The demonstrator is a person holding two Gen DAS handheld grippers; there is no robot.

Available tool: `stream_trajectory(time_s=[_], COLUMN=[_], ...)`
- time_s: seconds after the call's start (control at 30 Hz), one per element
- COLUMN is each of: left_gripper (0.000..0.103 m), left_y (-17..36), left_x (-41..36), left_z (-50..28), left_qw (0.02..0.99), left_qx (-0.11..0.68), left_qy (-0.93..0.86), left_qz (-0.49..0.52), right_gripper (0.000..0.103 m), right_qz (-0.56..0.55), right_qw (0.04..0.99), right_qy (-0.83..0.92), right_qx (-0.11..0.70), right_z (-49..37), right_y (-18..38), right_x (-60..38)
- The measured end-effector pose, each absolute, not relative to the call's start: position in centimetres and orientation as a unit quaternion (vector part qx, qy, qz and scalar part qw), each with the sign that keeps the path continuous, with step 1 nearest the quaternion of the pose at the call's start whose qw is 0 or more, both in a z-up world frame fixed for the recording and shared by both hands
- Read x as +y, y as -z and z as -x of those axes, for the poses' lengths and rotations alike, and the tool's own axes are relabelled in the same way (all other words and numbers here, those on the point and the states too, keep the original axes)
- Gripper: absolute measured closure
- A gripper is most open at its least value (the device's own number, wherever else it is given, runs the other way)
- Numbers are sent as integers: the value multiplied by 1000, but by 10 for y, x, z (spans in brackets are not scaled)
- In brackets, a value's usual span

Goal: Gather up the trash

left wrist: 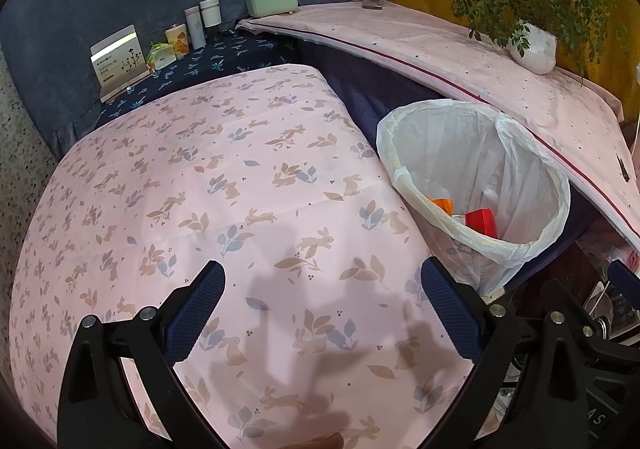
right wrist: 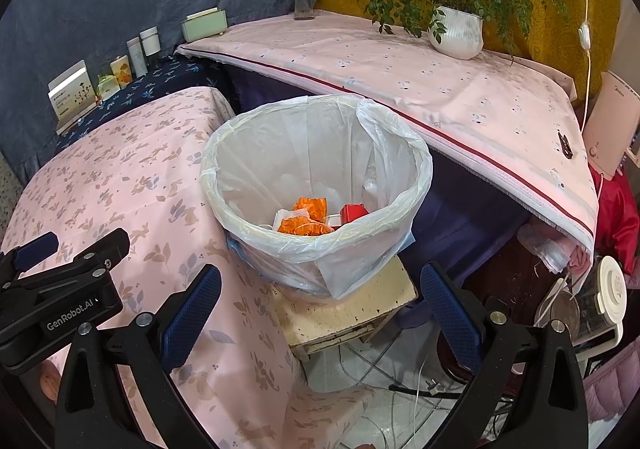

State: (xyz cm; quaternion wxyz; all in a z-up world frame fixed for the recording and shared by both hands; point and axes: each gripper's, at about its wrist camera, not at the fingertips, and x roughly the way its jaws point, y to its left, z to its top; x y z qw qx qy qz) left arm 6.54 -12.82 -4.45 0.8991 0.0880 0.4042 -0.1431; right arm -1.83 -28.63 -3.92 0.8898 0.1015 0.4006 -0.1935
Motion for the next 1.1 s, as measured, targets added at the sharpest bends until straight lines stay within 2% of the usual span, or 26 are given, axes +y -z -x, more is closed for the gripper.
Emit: stream_trajectory(time_s=[1.1], left_gripper=[9], left_y=[43], left_x=[-126], left_z=[-66], left_qw=[902], left_qx=[404], left_qy=[129], left_qz=[-80], right_gripper=[7], right_qz=[-100], right_qw=[889], right_qy=[192], right_qx=[404], right_z=[16], right_y=[43], right_x=[-283])
